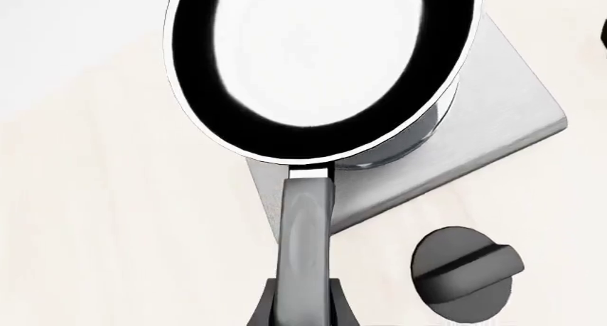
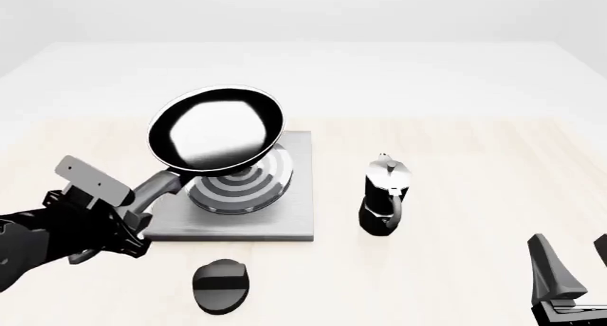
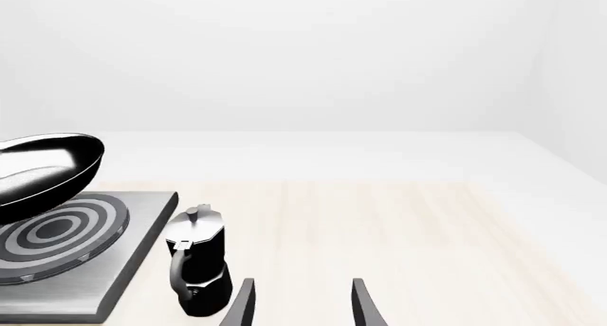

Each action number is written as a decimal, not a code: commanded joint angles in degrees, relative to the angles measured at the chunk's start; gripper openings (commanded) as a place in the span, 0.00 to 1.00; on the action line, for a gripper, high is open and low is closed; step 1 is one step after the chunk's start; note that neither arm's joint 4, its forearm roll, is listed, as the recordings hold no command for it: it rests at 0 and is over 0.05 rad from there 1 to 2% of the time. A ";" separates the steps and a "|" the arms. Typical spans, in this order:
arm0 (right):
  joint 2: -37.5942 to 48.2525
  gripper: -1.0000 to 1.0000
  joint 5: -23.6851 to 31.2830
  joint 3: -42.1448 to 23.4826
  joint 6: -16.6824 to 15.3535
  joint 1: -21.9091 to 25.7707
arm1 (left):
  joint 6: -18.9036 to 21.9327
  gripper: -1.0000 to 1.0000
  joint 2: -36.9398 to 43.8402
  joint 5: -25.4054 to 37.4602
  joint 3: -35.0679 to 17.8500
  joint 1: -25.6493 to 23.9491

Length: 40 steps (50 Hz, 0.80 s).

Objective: Turn on the stove and put the frying pan on it.

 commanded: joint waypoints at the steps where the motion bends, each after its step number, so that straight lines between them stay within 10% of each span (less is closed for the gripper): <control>1: 0.00 1.00 0.00 0.00 0.00 0.01 | 2.40 0.00 0.84 -2.36 0.34 -0.29; 40: -0.01 1.00 0.00 0.00 0.00 0.00 | 2.08 0.00 5.15 -6.59 3.55 -2.44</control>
